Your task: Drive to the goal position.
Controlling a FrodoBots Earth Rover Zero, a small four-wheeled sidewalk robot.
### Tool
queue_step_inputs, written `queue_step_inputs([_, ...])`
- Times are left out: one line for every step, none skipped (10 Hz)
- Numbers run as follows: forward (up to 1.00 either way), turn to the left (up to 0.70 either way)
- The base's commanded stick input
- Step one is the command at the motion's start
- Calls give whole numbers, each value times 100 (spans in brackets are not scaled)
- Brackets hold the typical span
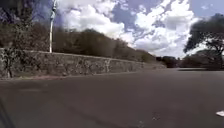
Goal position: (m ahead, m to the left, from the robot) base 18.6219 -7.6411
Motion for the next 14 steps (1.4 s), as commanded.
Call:
queue_step_inputs([70, 0])
queue_step_inputs([70, 0])
queue_step_inputs([70, 0])
queue_step_inputs([70, 0])
queue_step_inputs([70, 0])
queue_step_inputs([70, 0])
queue_step_inputs([70, 0])
queue_step_inputs([70, 0])
queue_step_inputs([70, 0])
queue_step_inputs([70, 0])
queue_step_inputs([70, 0])
queue_step_inputs([70, 0])
queue_step_inputs([70, 0])
queue_step_inputs([70, 0])
